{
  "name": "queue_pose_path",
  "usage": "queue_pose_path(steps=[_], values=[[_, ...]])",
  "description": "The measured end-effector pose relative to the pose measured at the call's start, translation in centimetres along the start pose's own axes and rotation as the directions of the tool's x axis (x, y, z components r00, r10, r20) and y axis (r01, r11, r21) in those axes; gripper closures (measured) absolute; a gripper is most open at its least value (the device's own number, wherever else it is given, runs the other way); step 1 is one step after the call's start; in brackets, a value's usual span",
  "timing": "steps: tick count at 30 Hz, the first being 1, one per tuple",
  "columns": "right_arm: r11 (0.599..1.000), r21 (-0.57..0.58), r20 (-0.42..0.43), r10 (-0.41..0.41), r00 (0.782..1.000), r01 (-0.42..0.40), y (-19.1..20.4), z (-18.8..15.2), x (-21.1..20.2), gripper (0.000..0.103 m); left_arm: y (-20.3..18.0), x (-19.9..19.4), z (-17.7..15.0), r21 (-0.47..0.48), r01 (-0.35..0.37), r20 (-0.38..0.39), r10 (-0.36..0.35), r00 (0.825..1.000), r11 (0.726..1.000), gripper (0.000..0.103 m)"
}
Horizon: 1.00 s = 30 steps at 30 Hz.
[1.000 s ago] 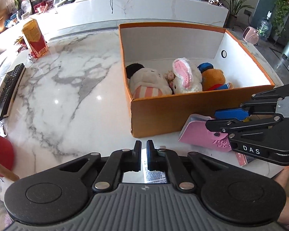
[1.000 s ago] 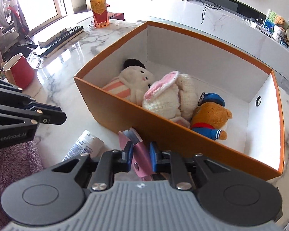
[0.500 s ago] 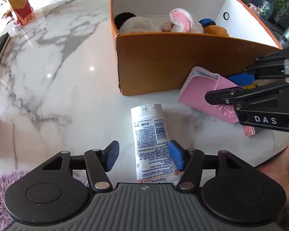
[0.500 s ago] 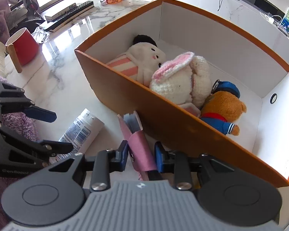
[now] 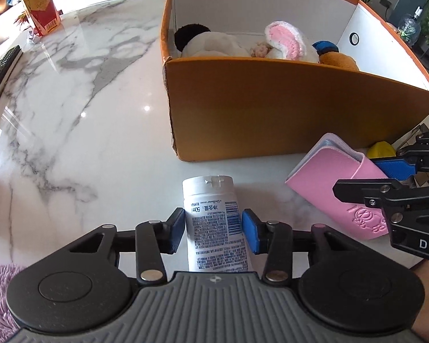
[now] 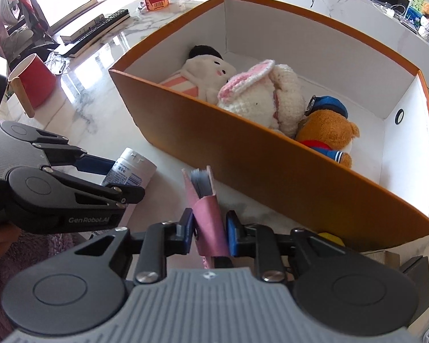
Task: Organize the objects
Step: 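Lift the lotion tube and pink card case and carry both over the box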
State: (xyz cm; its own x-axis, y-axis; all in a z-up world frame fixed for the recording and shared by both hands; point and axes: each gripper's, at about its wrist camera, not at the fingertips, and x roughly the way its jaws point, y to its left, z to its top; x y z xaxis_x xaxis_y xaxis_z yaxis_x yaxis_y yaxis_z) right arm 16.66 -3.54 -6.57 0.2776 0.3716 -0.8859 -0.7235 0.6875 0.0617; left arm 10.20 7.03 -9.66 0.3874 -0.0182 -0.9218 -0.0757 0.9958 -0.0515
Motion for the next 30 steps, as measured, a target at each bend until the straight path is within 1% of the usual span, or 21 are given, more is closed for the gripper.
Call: queue_pose_path(steps=[3,9,13,17,21,25,30], values=[[1.0,0.023,0.015,0.003,1.0,-0.004,0.0,-0.3,-0.7,0.079,0.3,-0.9,-0.3,-0.013,0.007,0.025,-0.007,1.0,1.0,0.053],[0.997,0.072,0.063,-0.026,0.998,0.021,0.4,-0.3,-3.4,0.08,-0.2,-4.7,-0.5,-0.002,0.068,0.101,-0.067,0.993,0.998,0.054],[0.995,0.095,0.088,-0.033,0.996,0.025,0.7,-0.3,-5.6,0.08,-0.9,-7.4,-0.3,0.01,0.153,0.14,-0.153,0.978,0.988,0.054],[0.993,0.11,0.135,-0.062,0.989,0.047,0.6,-0.1,-8.4,0.08,-1.7,-9.7,0.4,0.036,0.191,0.193,-0.194,0.962,0.981,0.054],[0.988,0.141,0.209,-0.097,0.973,0.068,0.1,0.3,-11.3,0.08,-2.3,-11.4,1.6,0.058,0.22,0.237,-0.228,0.944,0.974,0.054],[0.976,0.196,0.276,-0.143,0.95,0.09,-1.2,1.0,-13.6,0.08,-2.8,-12.1,3.2,0.069,0.253,0.263,-0.262,0.928,0.965,0.054],[0.957,0.263,0.321,-0.203,0.925,0.119,-4.0,2.4,-15.7,0.08,-3.8,-12.1,6.0,0.095,0.295,0.275,-0.31,0.91,0.951,0.054]])
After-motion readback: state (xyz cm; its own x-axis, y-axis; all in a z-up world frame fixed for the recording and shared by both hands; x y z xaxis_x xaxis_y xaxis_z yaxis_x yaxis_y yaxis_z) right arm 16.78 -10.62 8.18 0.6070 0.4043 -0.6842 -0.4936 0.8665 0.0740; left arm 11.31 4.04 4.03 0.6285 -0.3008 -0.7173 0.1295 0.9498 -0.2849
